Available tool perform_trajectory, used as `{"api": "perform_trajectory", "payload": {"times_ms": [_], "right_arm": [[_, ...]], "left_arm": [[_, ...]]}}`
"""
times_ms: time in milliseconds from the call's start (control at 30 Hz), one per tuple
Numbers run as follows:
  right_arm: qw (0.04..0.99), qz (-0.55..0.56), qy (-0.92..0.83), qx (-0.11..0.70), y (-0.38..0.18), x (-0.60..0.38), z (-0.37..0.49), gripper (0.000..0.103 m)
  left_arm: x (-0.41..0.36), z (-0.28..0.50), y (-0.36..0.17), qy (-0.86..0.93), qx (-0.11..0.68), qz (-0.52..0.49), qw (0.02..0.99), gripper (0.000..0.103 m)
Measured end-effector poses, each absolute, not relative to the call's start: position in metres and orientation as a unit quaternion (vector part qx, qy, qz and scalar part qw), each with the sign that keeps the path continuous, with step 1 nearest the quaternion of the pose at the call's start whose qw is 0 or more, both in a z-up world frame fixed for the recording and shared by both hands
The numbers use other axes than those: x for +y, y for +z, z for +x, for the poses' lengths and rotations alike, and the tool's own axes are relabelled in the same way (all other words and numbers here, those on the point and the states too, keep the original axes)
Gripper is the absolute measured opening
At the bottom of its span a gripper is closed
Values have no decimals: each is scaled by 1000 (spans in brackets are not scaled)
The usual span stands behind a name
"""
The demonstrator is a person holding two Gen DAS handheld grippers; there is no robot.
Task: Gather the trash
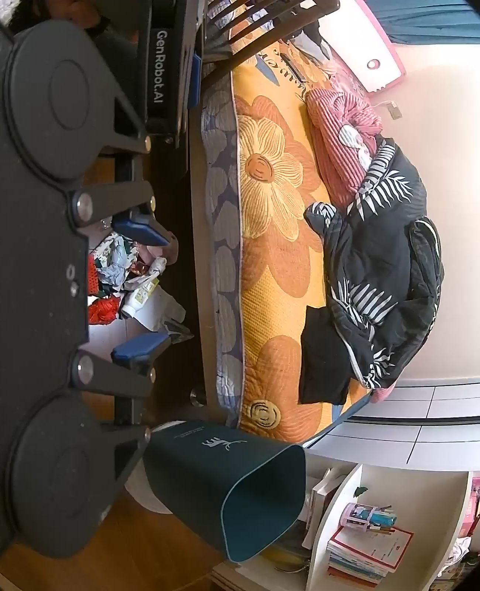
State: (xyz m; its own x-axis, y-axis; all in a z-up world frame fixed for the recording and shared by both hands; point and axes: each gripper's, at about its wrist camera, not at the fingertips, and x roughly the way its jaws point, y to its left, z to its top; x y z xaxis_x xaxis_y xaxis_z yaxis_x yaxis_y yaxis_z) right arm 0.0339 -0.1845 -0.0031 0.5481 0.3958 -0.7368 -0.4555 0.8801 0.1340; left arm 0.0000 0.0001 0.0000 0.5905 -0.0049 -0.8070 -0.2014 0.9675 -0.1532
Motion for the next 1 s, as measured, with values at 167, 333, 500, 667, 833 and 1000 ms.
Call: {"api": "perform_trajectory", "payload": {"times_ms": [167, 333, 500, 667, 833, 1000], "right_arm": [[881, -35, 242, 406, -3, -185, 33, 52], [880, -37, 240, 408, -4, -185, 31, 52], [881, -41, 236, 407, -3, -183, 33, 52], [882, -42, 236, 407, -2, -183, 34, 52], [882, -43, 237, 406, -3, -183, 33, 52], [882, -43, 236, 406, -3, -182, 33, 52]], "left_arm": [[0, 0, 0, 56, 444, -115, 887, 91], [5, -1, 1, 57, 442, -116, 887, 91], [15, -1, 4, 54, 444, -121, 886, 91], [13, 0, 2, 54, 445, -121, 886, 91], [6, 2, 0, 60, 446, -120, 885, 91], [6, 3, 0, 59, 446, -121, 885, 91]]}}
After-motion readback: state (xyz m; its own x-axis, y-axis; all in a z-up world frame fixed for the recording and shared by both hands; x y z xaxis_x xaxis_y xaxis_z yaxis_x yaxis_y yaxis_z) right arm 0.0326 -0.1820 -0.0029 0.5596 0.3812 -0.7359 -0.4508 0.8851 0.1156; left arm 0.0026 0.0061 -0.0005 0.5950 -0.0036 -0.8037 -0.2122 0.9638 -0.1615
